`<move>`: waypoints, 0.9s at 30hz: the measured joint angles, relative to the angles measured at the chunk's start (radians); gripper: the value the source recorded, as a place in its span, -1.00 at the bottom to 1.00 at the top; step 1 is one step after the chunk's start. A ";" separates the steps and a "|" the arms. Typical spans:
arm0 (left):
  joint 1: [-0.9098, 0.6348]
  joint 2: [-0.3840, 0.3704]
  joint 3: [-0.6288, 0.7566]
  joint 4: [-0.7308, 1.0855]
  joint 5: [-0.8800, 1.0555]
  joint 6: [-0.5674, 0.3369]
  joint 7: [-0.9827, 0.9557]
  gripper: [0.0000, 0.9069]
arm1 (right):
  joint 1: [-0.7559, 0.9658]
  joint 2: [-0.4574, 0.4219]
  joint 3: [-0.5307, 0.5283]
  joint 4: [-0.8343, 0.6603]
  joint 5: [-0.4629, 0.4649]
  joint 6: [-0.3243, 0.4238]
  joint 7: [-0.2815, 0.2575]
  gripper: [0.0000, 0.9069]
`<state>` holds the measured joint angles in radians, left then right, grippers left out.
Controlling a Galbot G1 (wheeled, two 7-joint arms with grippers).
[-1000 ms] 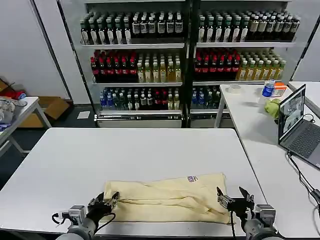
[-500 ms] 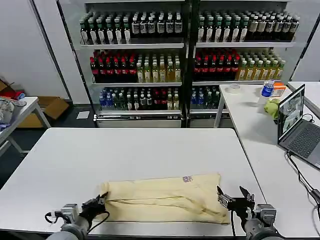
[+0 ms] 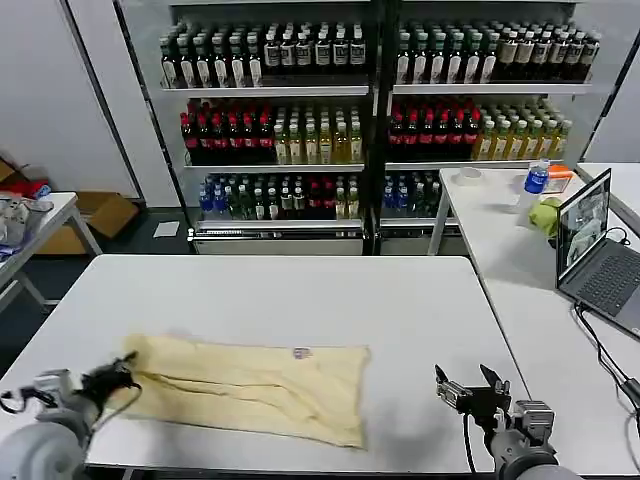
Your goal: Fold and organize the clothes.
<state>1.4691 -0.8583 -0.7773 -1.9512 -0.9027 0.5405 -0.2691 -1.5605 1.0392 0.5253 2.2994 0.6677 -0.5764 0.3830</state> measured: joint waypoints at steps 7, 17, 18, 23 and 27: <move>0.013 0.003 -0.032 -0.042 -0.076 0.018 -0.013 -0.98 | 0.012 -0.013 0.000 -0.002 0.006 0.000 -0.002 1.00; 0.022 -0.043 -0.005 -0.194 -0.239 0.030 -0.055 -0.98 | 0.018 -0.022 -0.003 0.001 0.013 0.000 -0.003 1.00; 0.019 -0.047 0.001 -0.208 -0.261 0.030 -0.061 -0.98 | 0.020 -0.022 -0.005 -0.001 0.013 0.000 -0.003 1.00; 0.007 -0.064 0.038 -0.260 -0.343 0.032 -0.084 -0.98 | 0.030 -0.024 -0.016 -0.008 0.013 0.000 -0.003 1.00; -0.008 -0.084 0.085 -0.286 -0.376 0.033 -0.103 -0.98 | 0.037 -0.028 -0.023 -0.014 0.014 0.000 -0.003 1.00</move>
<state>1.4614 -0.9421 -0.6919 -2.2374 -1.2784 0.5731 -0.3718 -1.5235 1.0115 0.5020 2.2857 0.6813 -0.5765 0.3796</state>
